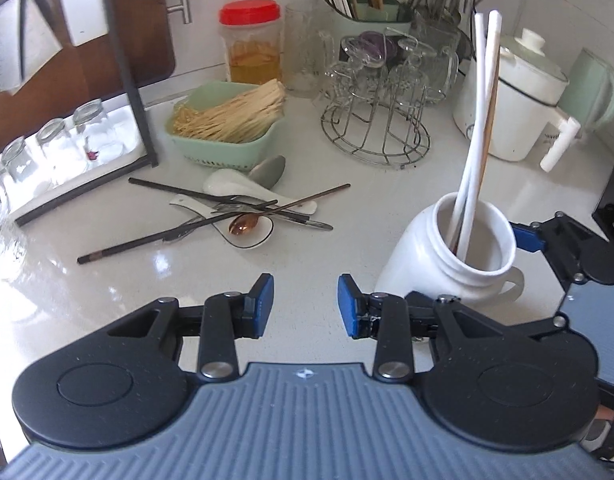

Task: Organize utensils
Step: 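Grasp the copper spoon by its long handle with the left gripper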

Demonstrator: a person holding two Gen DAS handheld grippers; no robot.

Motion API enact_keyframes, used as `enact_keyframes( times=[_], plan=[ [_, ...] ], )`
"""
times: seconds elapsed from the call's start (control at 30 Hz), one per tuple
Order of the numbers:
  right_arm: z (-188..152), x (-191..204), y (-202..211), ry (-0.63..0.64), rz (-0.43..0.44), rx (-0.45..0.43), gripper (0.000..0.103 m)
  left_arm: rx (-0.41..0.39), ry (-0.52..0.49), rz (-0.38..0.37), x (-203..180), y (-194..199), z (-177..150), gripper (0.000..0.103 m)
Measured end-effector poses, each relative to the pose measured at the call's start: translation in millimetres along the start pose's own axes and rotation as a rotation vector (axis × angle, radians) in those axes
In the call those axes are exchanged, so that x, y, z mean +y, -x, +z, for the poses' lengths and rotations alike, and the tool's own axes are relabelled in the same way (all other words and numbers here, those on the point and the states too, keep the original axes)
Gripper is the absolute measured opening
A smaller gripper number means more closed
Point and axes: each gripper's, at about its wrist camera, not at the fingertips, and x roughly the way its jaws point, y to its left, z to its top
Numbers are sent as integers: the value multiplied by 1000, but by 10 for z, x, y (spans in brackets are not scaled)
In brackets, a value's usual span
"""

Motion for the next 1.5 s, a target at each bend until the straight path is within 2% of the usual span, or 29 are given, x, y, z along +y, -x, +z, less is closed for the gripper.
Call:
enact_keyframes(
  times=[0.37, 0.63, 1.03, 1.2, 1.37, 1.5],
  plan=[
    [47, -35, -73, 8, -8, 6, 90, 19, -128, -38, -67, -384, 262, 40],
    [137, -158, -225, 12, 4, 18, 90, 46, -204, -108, 22, -701, 537, 40],
    [178, -111, -245, -2, -16, 37, 90, 77, -479, -256, -128, -1224, 925, 39],
    [191, -105, -249, -8, -23, 46, 90, 128, -534, -262, -182, -1585, 981, 37],
    [195, -106, -251, -12, -29, 53, 90, 166, -586, -237, -162, -1786, 1004, 36],
    [201, -111, -261, -16, -30, 52, 90, 205, -581, -254, -123, -1861, 1028, 27]
  ],
)
